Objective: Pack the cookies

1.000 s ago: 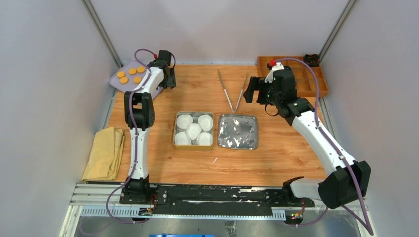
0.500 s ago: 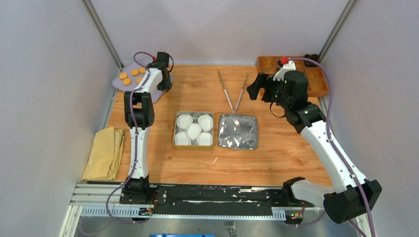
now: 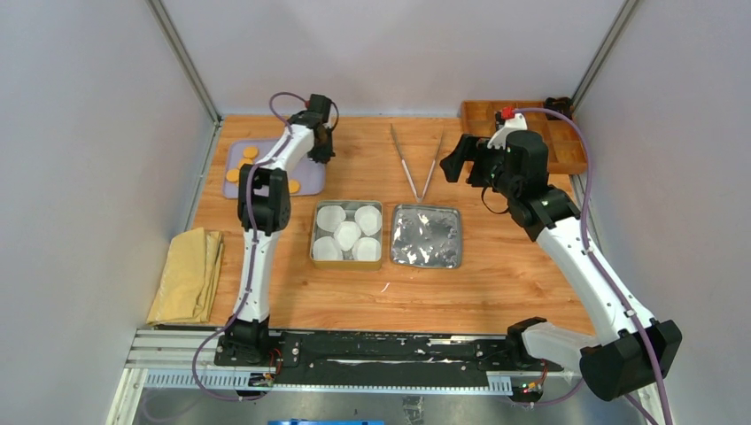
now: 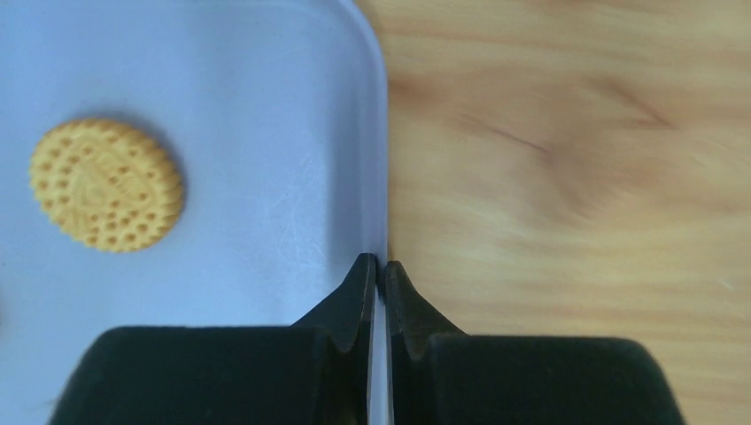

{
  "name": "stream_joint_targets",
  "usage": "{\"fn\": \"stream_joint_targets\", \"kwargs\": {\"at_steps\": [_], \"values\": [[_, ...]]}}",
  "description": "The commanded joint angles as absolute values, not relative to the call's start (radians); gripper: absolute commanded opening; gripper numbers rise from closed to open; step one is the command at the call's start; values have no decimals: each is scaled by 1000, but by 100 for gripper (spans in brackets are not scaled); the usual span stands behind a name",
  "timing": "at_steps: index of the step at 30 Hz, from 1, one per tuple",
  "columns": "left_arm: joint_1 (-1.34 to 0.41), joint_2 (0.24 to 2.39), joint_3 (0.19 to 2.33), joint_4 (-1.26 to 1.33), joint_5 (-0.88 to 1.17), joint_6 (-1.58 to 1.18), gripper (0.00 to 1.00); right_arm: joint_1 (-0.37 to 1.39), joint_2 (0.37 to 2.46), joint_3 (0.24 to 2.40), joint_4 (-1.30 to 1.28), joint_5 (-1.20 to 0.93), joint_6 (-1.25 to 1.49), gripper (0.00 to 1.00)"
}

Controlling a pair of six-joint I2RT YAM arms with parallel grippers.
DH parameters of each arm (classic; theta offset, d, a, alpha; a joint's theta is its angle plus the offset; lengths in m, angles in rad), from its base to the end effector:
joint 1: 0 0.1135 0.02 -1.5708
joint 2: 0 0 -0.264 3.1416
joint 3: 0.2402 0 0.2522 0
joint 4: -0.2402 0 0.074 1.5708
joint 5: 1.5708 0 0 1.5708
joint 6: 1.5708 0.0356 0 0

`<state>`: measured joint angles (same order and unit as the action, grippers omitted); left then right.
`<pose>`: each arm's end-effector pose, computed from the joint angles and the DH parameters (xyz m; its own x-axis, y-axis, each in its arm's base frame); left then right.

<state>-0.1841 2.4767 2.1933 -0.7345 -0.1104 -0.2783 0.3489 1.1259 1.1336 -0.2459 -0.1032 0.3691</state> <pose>0.5288 -0.0945 0.1724 -0.8388 -0.1215 -0.5307 -0.1096 0.9925 -0.0541 0.2404 0.0914 0.3879 -0.3634 0.2497 -0.8975 -0.3249 0.8690 0.3733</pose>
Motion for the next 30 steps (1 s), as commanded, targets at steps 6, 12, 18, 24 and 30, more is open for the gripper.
{"fn": "stream_joint_targets", "kwargs": {"at_steps": [6,12,18,24,30], "values": [[-375,2540,2311,-790,63,-318,6,362,1097,1093,-257,-73,348,96],[-420,2570,2364,-765,142,-332,6,362,1088,1048,-258,-49,345,96],[-499,2549,2347,-673,198,-308,8,362,1136,1025,-257,-40,345,96],[-508,2524,2318,-555,282,-330,10,362,1164,991,-256,-41,351,96],[-508,2497,2313,-506,275,-322,26,362,1201,980,-260,-27,340,96]]}}
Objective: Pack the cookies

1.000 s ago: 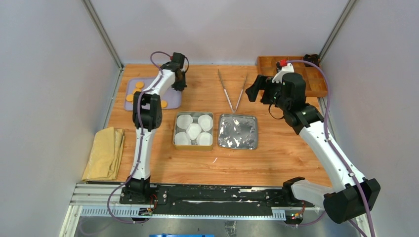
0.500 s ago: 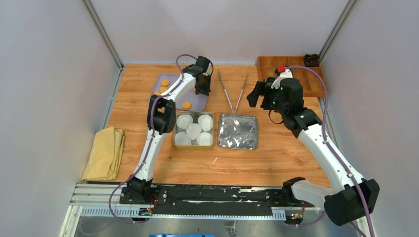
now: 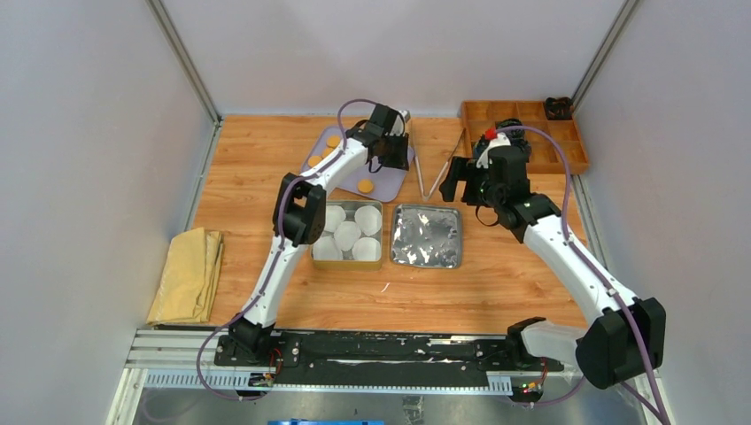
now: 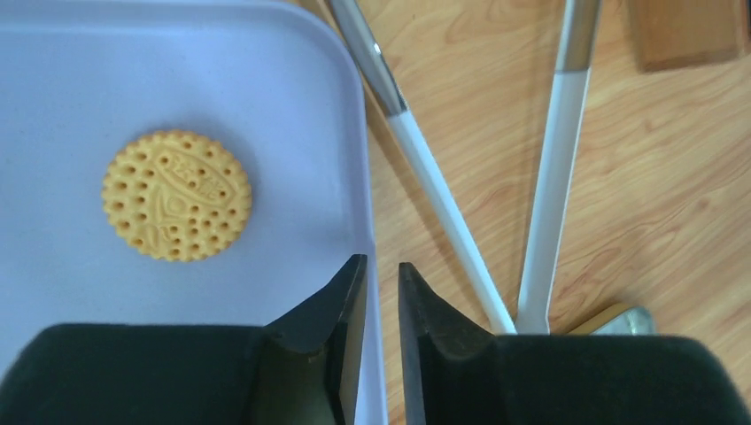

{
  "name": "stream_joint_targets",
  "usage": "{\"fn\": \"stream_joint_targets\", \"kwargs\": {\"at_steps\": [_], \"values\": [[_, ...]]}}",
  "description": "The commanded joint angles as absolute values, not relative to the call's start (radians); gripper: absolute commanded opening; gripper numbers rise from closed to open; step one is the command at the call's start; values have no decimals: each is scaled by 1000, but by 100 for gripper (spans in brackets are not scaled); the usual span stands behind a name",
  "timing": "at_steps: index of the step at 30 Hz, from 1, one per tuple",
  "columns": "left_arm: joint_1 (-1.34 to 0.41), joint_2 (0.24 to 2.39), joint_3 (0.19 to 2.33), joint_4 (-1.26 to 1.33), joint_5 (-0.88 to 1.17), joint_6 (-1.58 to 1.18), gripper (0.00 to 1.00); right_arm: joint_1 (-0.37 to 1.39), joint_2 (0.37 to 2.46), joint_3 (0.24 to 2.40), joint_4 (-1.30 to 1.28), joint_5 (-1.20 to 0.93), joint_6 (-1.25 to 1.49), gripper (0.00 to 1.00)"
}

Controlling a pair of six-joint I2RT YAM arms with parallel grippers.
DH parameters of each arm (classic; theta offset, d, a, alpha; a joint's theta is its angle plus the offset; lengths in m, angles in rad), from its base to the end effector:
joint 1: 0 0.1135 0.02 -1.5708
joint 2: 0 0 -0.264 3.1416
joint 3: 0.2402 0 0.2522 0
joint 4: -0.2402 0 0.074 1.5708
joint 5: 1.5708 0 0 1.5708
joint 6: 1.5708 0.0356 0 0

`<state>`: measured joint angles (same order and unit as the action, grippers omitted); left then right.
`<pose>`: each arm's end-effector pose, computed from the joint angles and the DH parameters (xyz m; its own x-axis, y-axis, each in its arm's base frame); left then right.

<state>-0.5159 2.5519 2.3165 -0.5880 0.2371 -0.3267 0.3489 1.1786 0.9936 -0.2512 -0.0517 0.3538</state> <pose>0.4877 -0.2862 0.1819 -0.8027 0.0966 -0.5885 0.3809 0.8423 -0.3813 0.2533 0.0941 0.3251 -0.5060 0.1841 -0.8427 -0.2240 0.9154 0.3345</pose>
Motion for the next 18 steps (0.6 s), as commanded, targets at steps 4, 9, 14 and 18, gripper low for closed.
{"fn": "stream_joint_targets", "kwargs": {"at_steps": [4,9,14,18], "values": [[-508,2433,2260,-505,206,-285,50,362,1250,980,-264,-12,334,97],[-508,2311,2158,-534,96,-237,72,363,1364,1030,-273,-2,326,100],[-508,2120,2002,-497,16,-251,78,364,1560,1146,-283,-15,292,100],[-508,1957,1875,-490,-67,-255,79,364,1733,1303,-329,-4,270,100]]}}
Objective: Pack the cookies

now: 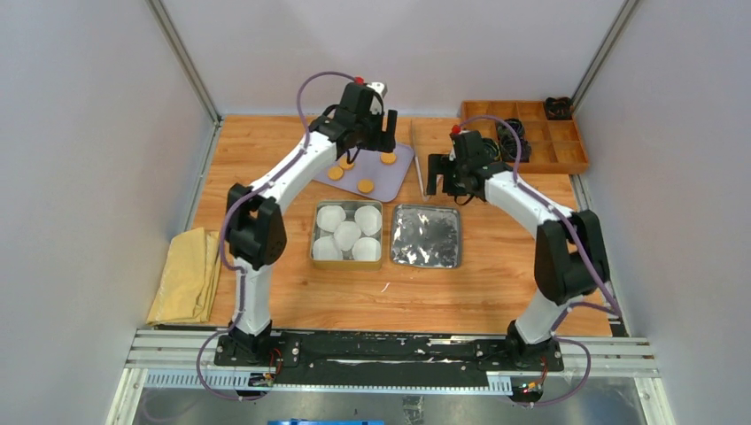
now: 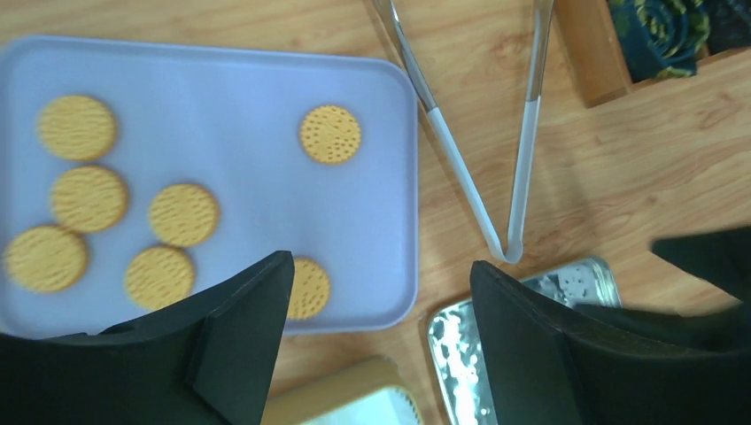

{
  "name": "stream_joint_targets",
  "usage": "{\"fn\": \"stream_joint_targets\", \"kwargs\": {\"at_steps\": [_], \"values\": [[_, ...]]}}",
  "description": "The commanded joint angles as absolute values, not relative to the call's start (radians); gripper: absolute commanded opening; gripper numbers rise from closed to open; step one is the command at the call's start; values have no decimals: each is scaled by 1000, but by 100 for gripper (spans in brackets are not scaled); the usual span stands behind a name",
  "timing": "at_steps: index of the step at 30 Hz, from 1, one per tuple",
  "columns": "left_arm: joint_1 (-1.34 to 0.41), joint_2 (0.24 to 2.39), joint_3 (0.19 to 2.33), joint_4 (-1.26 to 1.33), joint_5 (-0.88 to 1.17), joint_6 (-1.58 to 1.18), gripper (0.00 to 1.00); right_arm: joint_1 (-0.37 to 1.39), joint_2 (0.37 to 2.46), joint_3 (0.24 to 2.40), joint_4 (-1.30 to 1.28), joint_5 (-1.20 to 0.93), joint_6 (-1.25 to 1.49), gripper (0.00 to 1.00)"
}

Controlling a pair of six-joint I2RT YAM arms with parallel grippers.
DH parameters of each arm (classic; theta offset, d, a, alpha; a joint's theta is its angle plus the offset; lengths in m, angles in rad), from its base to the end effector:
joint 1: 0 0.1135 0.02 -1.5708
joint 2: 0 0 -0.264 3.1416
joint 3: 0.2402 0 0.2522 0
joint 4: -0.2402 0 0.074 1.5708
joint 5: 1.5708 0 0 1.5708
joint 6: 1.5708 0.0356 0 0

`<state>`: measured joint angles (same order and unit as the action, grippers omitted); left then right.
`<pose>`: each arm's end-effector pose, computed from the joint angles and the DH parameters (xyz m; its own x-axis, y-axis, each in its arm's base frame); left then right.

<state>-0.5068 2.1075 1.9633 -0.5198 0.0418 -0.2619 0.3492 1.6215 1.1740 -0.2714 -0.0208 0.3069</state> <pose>0.4297 -0.2403 0.2970 -0.6534 0.0669 -0.7540 0.3567 0.9058 -0.2288 0.3405 0.1248 0.2531 -0.6977 0.0674 -0.7132 -0.1531 0.9585 0.2404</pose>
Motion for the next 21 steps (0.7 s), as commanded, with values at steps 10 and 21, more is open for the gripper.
{"fn": "stream_joint_targets", "kwargs": {"at_steps": [10,21], "values": [[-508,1686,1600,-474,-140,-271,96,363,2066,1585,-468,-6,312,100],[-508,1617,1512,-485,-145,-258,96,365,2270,1832,-566,109,349,100]]}}
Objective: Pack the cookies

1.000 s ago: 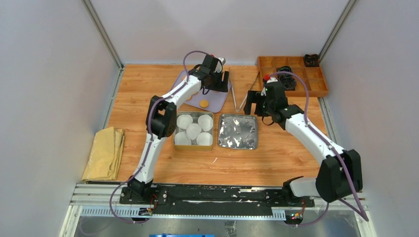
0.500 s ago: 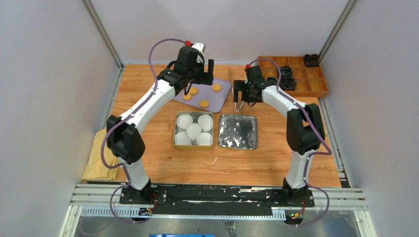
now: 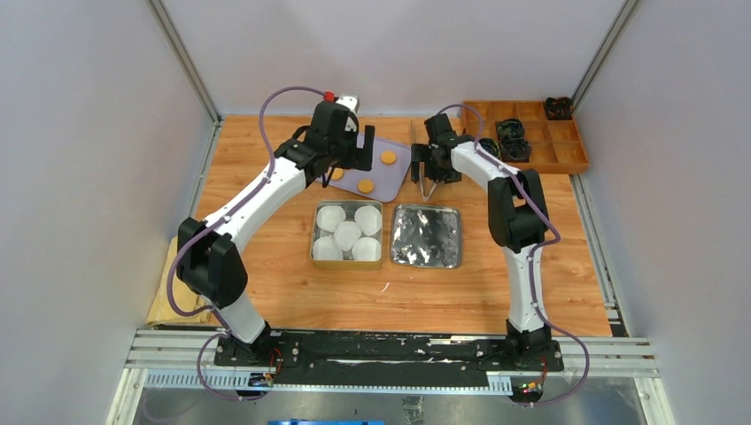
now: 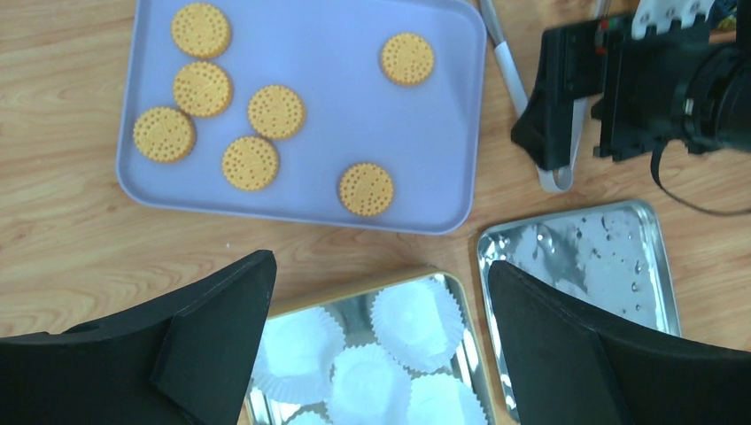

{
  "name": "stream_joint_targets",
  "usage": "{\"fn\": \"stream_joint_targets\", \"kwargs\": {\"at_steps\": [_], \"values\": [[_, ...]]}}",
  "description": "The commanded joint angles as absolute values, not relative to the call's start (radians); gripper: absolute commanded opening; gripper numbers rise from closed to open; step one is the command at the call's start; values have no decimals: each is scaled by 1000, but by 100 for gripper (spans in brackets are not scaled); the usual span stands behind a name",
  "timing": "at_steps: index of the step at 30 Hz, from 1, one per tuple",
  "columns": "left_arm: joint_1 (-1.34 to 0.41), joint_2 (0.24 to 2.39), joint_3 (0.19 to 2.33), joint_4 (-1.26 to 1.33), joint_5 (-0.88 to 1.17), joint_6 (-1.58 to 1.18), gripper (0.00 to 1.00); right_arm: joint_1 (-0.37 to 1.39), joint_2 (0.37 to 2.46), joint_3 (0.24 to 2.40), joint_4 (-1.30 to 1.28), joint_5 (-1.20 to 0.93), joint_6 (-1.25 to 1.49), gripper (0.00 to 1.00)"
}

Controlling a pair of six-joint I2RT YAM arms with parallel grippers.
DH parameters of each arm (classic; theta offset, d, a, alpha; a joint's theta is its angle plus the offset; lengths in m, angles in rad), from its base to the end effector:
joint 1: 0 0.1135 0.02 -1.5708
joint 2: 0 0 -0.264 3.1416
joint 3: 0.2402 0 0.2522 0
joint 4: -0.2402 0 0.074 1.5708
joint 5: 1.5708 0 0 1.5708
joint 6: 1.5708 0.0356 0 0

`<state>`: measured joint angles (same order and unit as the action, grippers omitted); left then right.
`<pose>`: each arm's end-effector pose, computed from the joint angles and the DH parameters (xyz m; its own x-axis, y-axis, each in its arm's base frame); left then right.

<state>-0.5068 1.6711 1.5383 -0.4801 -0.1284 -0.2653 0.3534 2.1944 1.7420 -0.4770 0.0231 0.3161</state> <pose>0.3402 -0.1837 0.3403 -0.5875 0.0288 -0.8087 0.2443 0.9590 -0.1434 0.4565 0.1675 0.1869 -0.8180 0.0295 -0.5744 -0.0828 0.9822 0.1684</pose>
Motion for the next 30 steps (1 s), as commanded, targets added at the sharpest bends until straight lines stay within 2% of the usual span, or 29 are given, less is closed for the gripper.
{"fn": "stream_joint_targets", "kwargs": {"at_steps": [1,6,10,12,21,30], "values": [[-508,1607,1506,-483,-143,-258,96,365,2291,1858,-577,131,361,100],[-508,1577,1473,-466,-132,-259,97,371,2420,2012,-668,214,412,100],[-508,1581,1471,-472,-135,-255,97,381,2460,2049,-691,229,419,99],[-508,1584,1471,-477,-135,-255,97,386,2445,2020,-700,252,421,96],[-508,1601,1476,-460,-90,-270,97,397,2239,1769,-619,330,403,64],[-508,1592,1473,-444,-58,-290,97,399,2105,1740,-614,345,340,62]]}}
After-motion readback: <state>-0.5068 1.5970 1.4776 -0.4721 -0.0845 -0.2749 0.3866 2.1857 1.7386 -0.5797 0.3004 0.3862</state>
